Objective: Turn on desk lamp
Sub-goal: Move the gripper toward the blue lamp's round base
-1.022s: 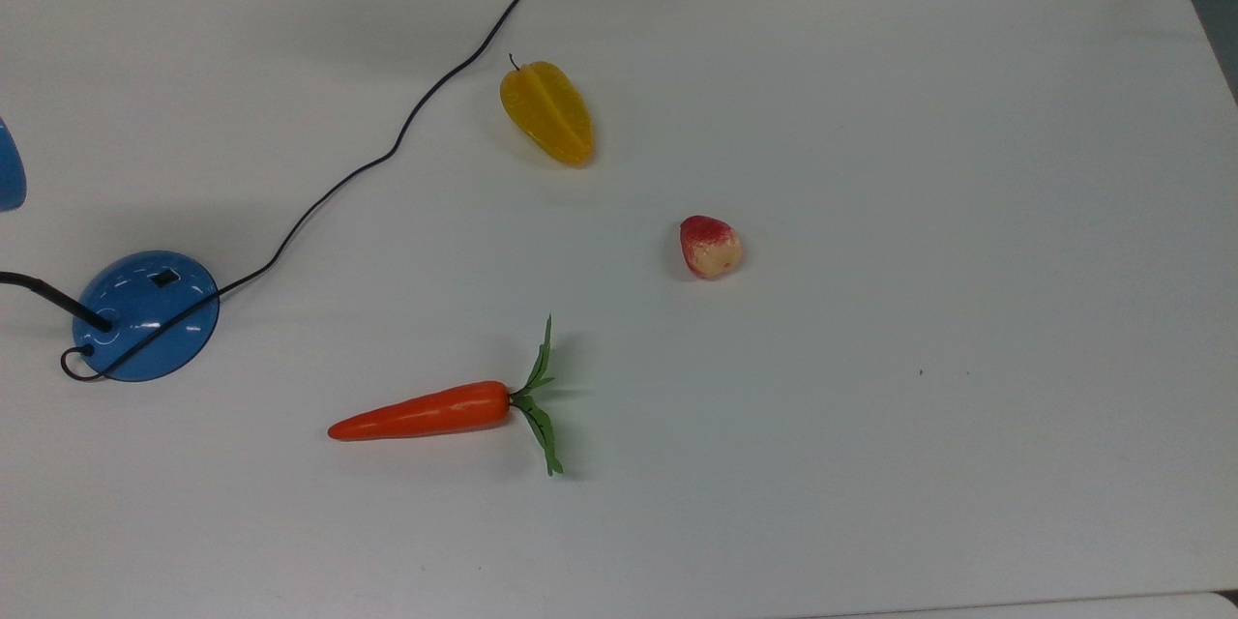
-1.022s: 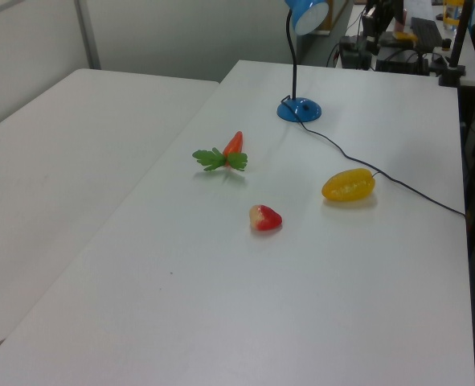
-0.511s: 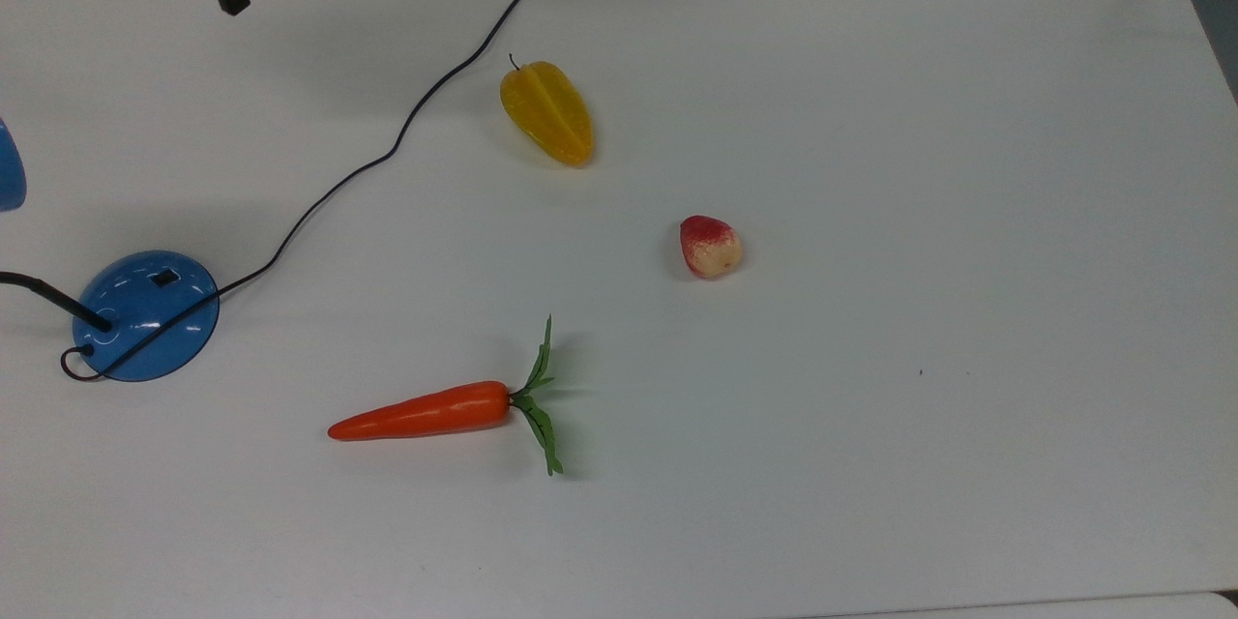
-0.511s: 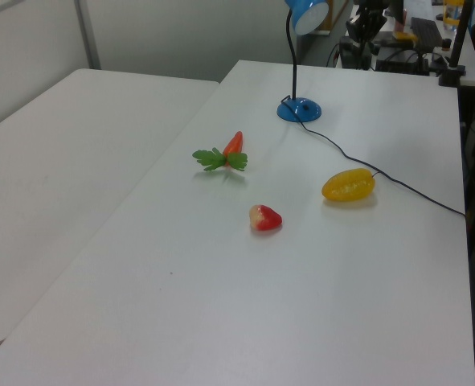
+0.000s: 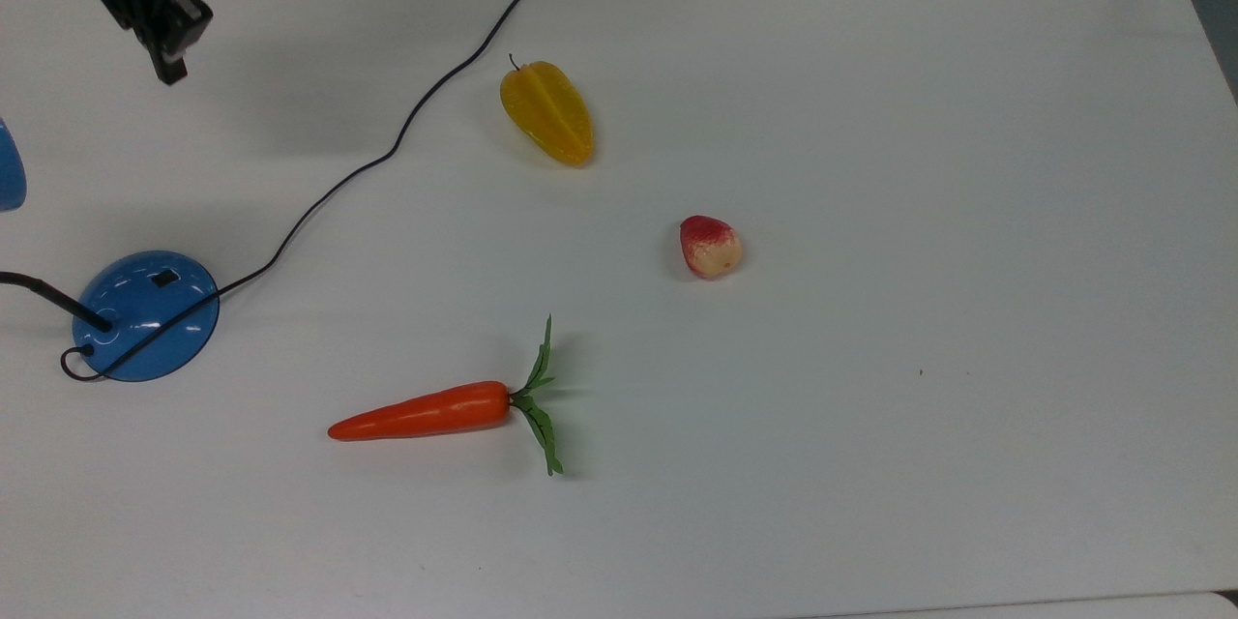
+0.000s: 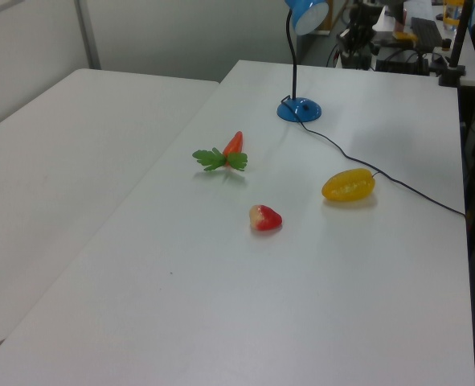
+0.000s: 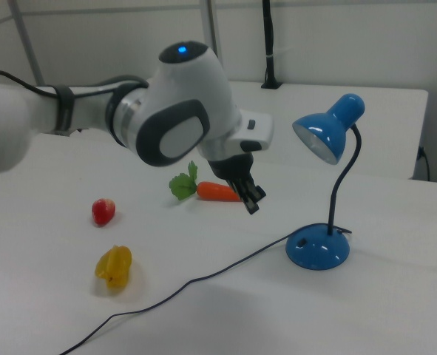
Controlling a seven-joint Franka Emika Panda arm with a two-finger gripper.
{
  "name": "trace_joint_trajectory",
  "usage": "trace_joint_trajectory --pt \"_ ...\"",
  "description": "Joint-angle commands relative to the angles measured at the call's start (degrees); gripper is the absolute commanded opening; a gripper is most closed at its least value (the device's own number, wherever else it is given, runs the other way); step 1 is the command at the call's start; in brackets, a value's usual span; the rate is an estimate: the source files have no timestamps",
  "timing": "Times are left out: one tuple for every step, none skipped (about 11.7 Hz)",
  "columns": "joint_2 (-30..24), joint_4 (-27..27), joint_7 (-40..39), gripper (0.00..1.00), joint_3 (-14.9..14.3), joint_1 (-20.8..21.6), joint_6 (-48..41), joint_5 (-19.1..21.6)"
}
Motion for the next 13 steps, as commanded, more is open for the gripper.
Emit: trace_joint_trajectory --pt "5.3 -0.5 2.4 0.0 -2.2 1.9 10.4 -0.7" --pt "6.8 -0.4 4.5 0.0 -2.5 1.9 13.4 -0.7" --pt "7.9 -0.2 4.8 0.0 -3.2 2.0 14.9 -0.7" --pt "9.3 0.1 5.4 0.0 -4.5 2.9 16.9 -0.6" --pt "10.7 0.3 5.5 0.0 -5.3 3.4 18.9 -0.5" --pt "12.7 0.5 6.2 0.0 -5.6 3.8 22.2 -0.4" --pt "14.6 1.7 7.6 0.0 -5.6 3.9 23.8 -0.6" --pt "15.9 2.9 8.4 0.0 -5.6 3.9 24.1 -0.5" --pt "17.0 4.3 8.8 0.0 -5.7 3.9 24.1 -0.5" --pt "17.9 5.1 9.0 0.0 -5.7 3.9 24.1 -0.5" --pt "19.0 5.8 9.1 0.0 -5.7 3.9 24.1 -0.5" --pt "20.0 6.6 9.1 0.0 -5.7 3.9 24.1 -0.5" --pt "20.7 7.3 9.1 0.0 -5.7 3.9 24.2 -0.5"
